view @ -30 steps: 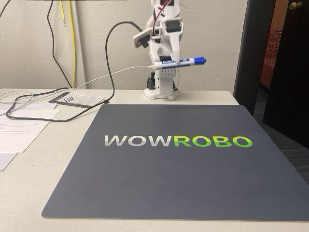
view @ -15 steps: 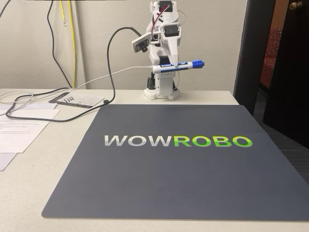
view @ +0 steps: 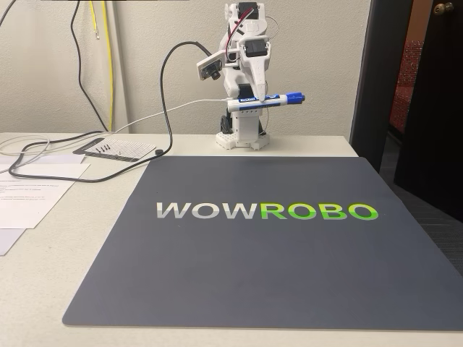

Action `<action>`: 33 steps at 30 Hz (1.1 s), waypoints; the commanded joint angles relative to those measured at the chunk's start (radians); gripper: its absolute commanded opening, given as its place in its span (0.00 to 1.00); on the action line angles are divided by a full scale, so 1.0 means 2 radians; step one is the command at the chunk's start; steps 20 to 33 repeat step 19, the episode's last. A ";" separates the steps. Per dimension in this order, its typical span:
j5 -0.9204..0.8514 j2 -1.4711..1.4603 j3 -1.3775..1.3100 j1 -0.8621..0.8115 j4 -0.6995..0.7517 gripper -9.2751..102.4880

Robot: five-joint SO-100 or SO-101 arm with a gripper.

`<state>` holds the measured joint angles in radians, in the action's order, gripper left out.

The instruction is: Pick up the blue marker.

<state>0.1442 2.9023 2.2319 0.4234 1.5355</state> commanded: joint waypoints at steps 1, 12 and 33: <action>-0.001 0.000 -0.005 -0.004 -0.005 0.08; 0.002 -0.005 -0.008 -0.002 -0.006 0.08; -0.002 -0.003 -0.008 -0.003 -0.002 0.08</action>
